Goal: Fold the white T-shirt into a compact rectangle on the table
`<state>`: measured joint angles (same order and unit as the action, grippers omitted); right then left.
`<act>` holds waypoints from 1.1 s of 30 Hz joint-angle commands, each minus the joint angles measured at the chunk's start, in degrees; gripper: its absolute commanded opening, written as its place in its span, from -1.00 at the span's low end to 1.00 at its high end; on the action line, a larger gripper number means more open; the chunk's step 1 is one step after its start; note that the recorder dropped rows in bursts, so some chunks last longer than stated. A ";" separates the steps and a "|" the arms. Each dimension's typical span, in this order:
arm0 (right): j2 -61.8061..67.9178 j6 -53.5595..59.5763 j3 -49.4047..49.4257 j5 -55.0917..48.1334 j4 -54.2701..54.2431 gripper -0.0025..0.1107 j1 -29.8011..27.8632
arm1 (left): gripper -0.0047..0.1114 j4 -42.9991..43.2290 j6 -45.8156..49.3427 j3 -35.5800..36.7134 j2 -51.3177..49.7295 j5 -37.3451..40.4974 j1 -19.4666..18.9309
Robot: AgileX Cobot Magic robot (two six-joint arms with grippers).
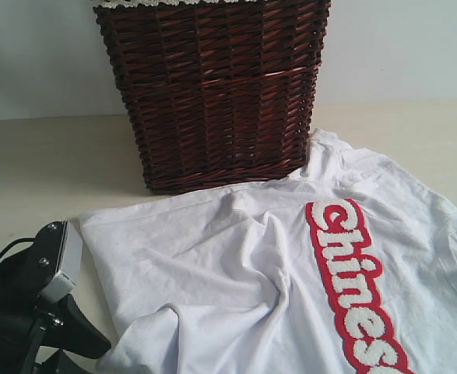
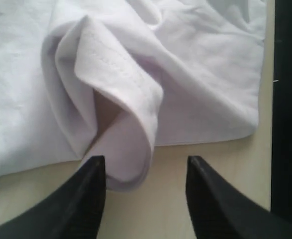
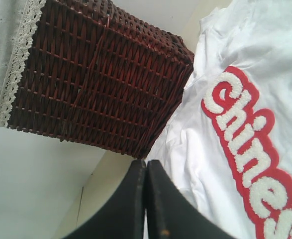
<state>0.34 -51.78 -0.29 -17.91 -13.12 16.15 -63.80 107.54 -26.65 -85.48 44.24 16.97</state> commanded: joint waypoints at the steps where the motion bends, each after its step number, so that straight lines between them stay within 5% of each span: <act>1: -0.34 0.22 0.29 0.52 0.14 -0.96 0.03 | -0.38 -1.02 1.06 0.27 -0.55 -0.02 0.44; 4: -0.34 0.22 0.29 0.52 0.14 -0.96 0.03 | -0.87 -0.92 1.06 0.27 -0.55 0.41 0.44; 11: -0.34 0.22 0.29 0.52 0.14 -0.96 0.03 | -0.92 1.46 -6.62 0.03 1.51 10.65 0.44; 15: -0.34 0.22 0.29 0.52 0.14 -0.96 0.03 | -0.92 -0.02 -13.95 -4.24 9.62 25.73 0.44; 28: -0.34 0.22 0.29 0.52 0.14 -0.96 0.03 | -0.92 -9.05 -40.24 -5.37 19.96 25.58 0.30; 33: -0.34 0.22 0.29 0.52 0.14 -0.96 0.03 | -0.92 -6.15 -40.24 -6.37 21.73 12.67 0.10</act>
<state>0.34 -51.78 -0.29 -17.91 -13.12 16.15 -71.59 67.81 -32.39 -64.11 61.68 17.18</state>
